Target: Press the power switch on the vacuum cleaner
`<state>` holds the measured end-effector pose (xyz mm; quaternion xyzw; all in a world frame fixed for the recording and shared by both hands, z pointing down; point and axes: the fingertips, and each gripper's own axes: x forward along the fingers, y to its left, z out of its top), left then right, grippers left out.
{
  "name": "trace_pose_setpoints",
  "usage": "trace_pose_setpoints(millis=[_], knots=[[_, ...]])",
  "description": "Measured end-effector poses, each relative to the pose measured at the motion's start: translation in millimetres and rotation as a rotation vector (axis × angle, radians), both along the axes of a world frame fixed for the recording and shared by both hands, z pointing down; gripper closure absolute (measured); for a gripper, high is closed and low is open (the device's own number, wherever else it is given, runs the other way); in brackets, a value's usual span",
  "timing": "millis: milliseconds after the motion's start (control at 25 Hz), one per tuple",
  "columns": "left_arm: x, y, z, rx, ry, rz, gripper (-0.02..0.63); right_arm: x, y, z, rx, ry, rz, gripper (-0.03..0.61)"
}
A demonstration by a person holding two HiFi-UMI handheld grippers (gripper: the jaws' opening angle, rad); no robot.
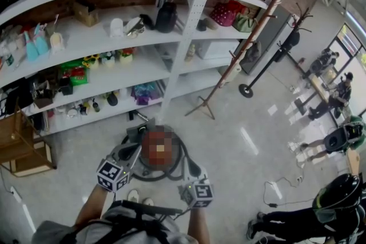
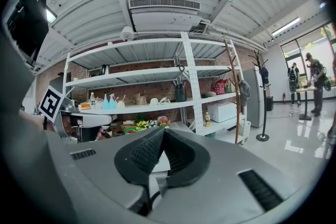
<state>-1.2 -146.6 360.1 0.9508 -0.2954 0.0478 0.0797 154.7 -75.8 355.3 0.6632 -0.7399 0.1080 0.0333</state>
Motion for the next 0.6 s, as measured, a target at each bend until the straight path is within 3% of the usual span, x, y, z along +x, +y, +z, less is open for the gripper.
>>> trace_pose_setpoints(millis=[600], knots=[[5.1, -2.0, -2.0, 0.003, -0.003, 0.005, 0.604, 2.6, -3.1, -2.0, -0.001, -0.006, -0.001, 0.569]])
